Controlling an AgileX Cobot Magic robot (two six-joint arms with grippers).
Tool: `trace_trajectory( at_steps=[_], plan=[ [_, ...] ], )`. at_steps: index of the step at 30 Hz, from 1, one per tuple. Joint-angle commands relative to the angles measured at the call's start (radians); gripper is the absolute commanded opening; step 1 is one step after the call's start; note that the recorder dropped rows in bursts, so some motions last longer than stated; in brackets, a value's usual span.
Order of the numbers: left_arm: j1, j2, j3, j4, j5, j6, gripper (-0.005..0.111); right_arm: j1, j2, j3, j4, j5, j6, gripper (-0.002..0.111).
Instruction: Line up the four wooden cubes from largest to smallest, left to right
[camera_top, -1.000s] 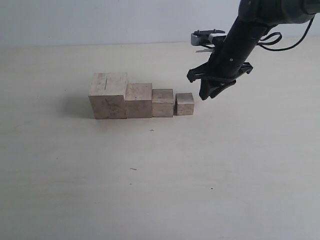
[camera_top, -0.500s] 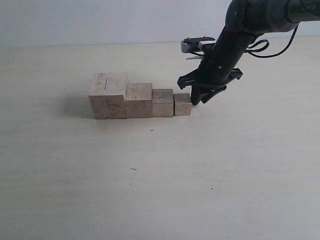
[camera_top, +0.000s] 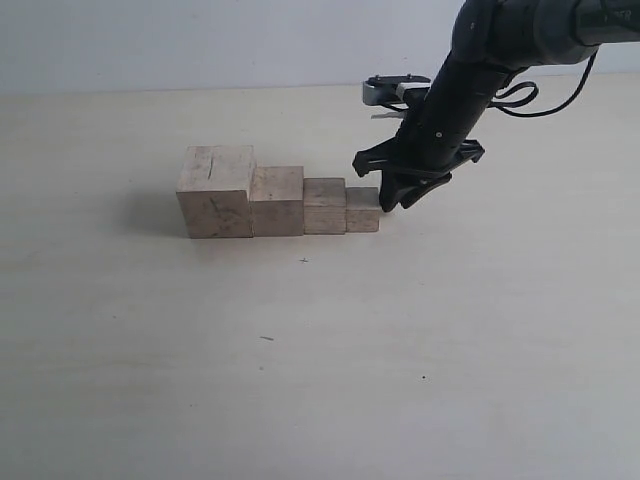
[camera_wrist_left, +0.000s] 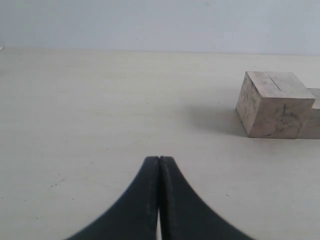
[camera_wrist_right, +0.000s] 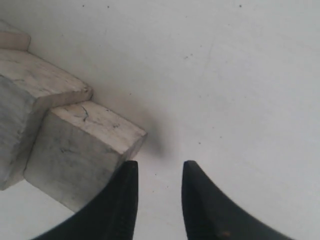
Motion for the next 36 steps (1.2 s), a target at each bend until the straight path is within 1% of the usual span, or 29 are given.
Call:
trace_trajectory(
  at_steps=[1, 12, 22, 25, 26, 29, 30, 32, 36],
  plan=[
    [0.004, -0.007, 0.000, 0.003, -0.014, -0.001, 0.000, 0.000, -0.002, -0.004, 0.026, 0.003, 0.001, 0.031],
    [0.004, -0.007, 0.000, 0.003, -0.014, -0.001, 0.000, 0.000, -0.014, -0.011, -0.034, -0.008, 0.001, 0.031],
    [0.004, -0.007, 0.000, 0.003, -0.014, -0.001, 0.000, 0.000, -0.099, -0.011, -0.082, 0.024, 0.001, 0.030],
    [0.004, -0.007, 0.000, 0.003, -0.014, -0.001, 0.000, 0.000, -0.135, -0.011, -0.101, 0.049, 0.030, 0.024],
    [0.004, -0.007, 0.000, 0.003, -0.014, -0.001, 0.000, 0.000, -0.146, -0.011, -0.101, 0.064, 0.048, 0.020],
    [0.004, -0.007, 0.000, 0.003, -0.014, -0.001, 0.000, 0.000, -0.179, -0.011, -0.083, 0.123, 0.100, 0.002],
    [0.004, -0.007, 0.000, 0.003, -0.014, -0.001, 0.000, 0.000, -0.189, -0.009, -0.062, 0.133, 0.118, 0.000],
    [0.004, -0.007, 0.000, 0.003, -0.014, -0.001, 0.000, 0.000, -0.215, 0.016, -0.020, 0.112, 0.129, 0.000],
    [0.004, -0.007, 0.000, 0.003, -0.014, -0.001, 0.000, 0.000, -0.309, 0.138, 0.045, -0.022, 0.129, 0.000]
  ],
)
